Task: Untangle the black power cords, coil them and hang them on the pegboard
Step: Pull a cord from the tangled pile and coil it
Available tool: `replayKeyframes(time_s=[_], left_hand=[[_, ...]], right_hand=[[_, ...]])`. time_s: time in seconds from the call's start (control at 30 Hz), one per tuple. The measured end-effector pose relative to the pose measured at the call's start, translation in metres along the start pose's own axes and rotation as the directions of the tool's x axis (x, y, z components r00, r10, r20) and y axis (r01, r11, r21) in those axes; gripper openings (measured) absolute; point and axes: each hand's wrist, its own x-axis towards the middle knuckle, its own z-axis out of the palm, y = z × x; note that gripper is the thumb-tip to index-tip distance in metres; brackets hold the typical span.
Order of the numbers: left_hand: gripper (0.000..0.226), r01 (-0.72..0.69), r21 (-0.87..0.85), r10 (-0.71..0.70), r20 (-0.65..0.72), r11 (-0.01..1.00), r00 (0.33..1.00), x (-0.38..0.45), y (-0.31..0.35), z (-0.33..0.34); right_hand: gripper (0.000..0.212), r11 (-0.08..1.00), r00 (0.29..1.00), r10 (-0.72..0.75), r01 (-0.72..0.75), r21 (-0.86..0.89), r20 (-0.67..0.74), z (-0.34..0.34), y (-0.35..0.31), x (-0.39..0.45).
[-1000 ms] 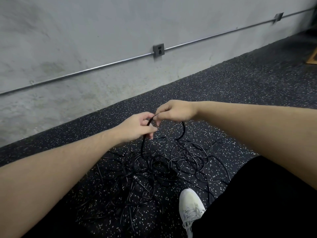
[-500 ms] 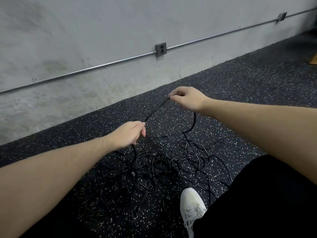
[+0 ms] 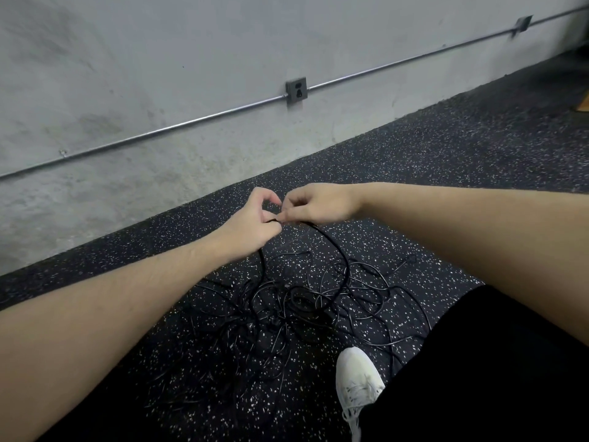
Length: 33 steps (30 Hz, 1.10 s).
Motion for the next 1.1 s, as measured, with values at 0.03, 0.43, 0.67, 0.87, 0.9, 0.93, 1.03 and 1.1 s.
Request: replayKeyframes(time_s=[0.03, 0.43, 0.67, 0.87, 0.9, 0.93, 1.03, 1.1], left_hand=[[0.036, -0.006, -0.008, 0.006, 0.003, 1.000, 1.000, -0.001, 0.002, 0.000], [0.032, 0.145, 0.154, -0.182, 0.263, 0.977, 0.947, -0.017, -0.034, 0.017], [0.026, 0.113, 0.121, -0.122, 0.072, 0.986, 0.990, -0.008, -0.017, 0.013], [0.030, 0.067, -0.032, -0.067, -0.009, 0.997, 0.998, 0.000, 0.007, 0.010], [0.029, 0.068, -0.065, -0.070, -0.021, 0.996, 0.997, -0.001, 0.006, 0.008], [0.026, 0.072, -0.085, -0.074, -0.027, 0.994, 0.997, -0.001, 0.004, 0.006], [0.018, 0.074, -0.121, -0.077, -0.022, 0.990, 0.997, -0.004, -0.004, 0.001], [0.010, 0.056, -0.168, -0.064, -0.043, 0.984, 0.997, -0.006, -0.008, -0.003]], right_hand=[[0.017, 0.997, 0.999, -0.007, 0.003, 0.083, 0.047, 0.001, 0.001, 0.000], [0.023, 0.718, 0.932, 0.116, 0.160, 0.678, -0.342, -0.034, 0.015, -0.014], [0.046, 0.976, 0.917, 0.069, -0.144, -0.166, -0.392, -0.024, 0.036, -0.008], [0.030, 0.915, 0.998, -0.048, 0.030, -0.401, -0.033, -0.004, 0.008, -0.004], [0.023, 0.929, 0.999, -0.046, 0.039, -0.369, -0.012, 0.000, 0.006, -0.002], [0.015, 0.941, 0.999, -0.043, 0.041, -0.337, 0.000, 0.002, 0.006, -0.001], [0.015, 0.959, 0.996, -0.068, 0.079, -0.273, 0.049, 0.008, 0.003, 0.007], [0.017, 0.984, 0.994, -0.084, 0.094, -0.154, 0.073, 0.013, 0.003, 0.009]])
